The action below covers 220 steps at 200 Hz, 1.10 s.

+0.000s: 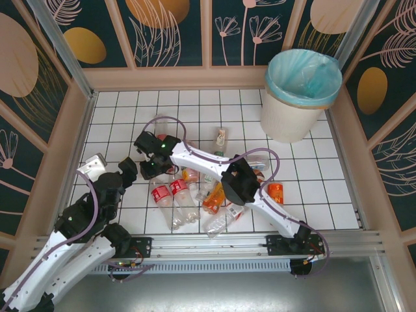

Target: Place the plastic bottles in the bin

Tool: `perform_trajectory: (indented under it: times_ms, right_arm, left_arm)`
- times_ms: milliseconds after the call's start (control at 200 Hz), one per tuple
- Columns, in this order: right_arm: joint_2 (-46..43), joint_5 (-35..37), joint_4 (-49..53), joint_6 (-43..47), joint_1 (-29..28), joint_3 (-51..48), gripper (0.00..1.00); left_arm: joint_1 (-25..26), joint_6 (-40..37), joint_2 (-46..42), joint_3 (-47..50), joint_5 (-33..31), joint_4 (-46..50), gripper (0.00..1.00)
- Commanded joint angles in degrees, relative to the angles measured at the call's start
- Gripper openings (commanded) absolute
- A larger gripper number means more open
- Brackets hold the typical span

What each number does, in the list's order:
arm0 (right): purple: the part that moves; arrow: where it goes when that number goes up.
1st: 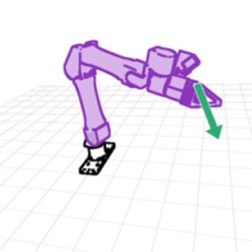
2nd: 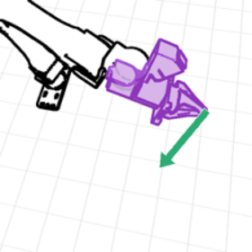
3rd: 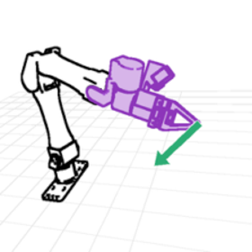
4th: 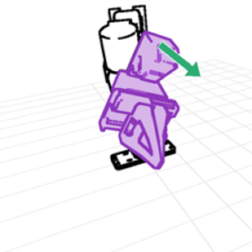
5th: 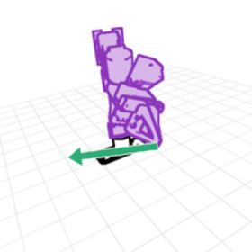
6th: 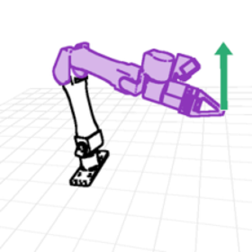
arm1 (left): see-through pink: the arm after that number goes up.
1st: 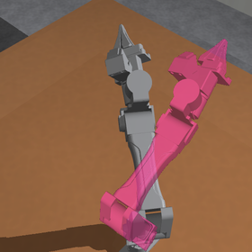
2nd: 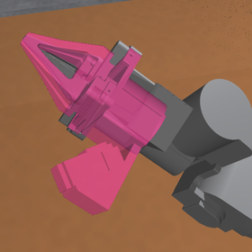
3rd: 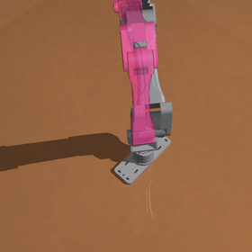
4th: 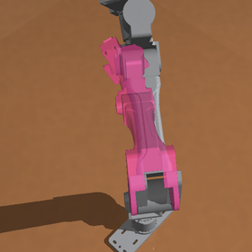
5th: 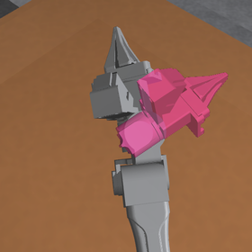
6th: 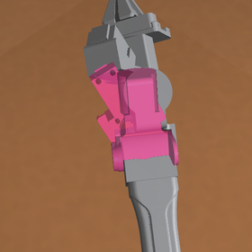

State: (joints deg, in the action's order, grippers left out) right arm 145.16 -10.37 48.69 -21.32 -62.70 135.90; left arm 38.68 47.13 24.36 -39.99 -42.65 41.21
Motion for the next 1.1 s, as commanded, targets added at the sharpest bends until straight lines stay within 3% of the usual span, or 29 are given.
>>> perform_trajectory:
  times_ms: [0, 215, 510, 771, 1096]
  right_arm:
    - [-7.2, 0.6, -1.6, 1.1, -0.2, 1.6, 0.22]
    - [-13.7, 0.2, -7.6, 1.1, -0.1, -0.4, 0.09]
    - [-20.7, 3.7, -11.2, 4.1, 2.1, 2.2, 0.01]
    - [-29.8, 10.9, -13.1, 10.4, 9.4, 3.8, 0.0]
    - [-45.9, 23.7, -23.8, 22.3, 24.0, -6.9, 0.0]
  left_arm:
    - [-0.1, -0.9, -0.3, -4.0, -2.5, 1.2, 0.89]
    - [-0.2, -4.8, 2.5, -11.8, -4.5, 2.2, 0.89]
    - [-0.1, -12.7, 10.6, -24.0, -3.7, 0.5, 0.87]
    - [-0.1, -19.6, 22.5, -27.4, 6.8, -8.2, 0.86]
    - [-0.1, -20.8, 39.3, -34.3, 26.5, -23.4, 0.82]
